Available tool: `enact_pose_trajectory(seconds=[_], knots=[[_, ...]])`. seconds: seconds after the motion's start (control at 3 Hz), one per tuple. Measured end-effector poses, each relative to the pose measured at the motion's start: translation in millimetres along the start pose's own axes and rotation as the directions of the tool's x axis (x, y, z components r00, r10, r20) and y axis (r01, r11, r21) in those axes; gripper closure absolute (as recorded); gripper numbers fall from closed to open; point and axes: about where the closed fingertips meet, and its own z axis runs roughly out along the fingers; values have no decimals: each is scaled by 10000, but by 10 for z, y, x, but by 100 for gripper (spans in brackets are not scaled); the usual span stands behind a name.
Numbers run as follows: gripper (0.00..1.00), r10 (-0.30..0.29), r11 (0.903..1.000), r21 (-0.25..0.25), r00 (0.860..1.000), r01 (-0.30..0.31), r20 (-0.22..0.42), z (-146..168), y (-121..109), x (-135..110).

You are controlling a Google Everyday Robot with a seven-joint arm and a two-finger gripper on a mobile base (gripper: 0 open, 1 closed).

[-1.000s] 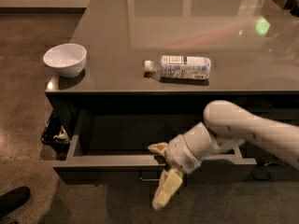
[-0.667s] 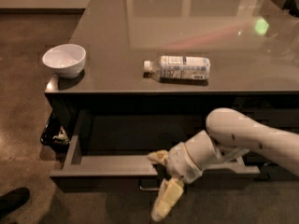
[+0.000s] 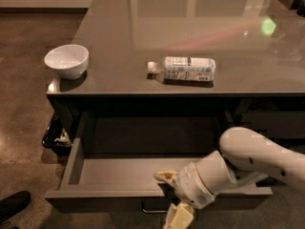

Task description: Open top drawer

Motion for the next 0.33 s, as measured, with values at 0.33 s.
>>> enact_pose_trajectory(seconds=[0.33], knots=[[0,-62,10000,6,10000,62,5,-4,-29,-25]])
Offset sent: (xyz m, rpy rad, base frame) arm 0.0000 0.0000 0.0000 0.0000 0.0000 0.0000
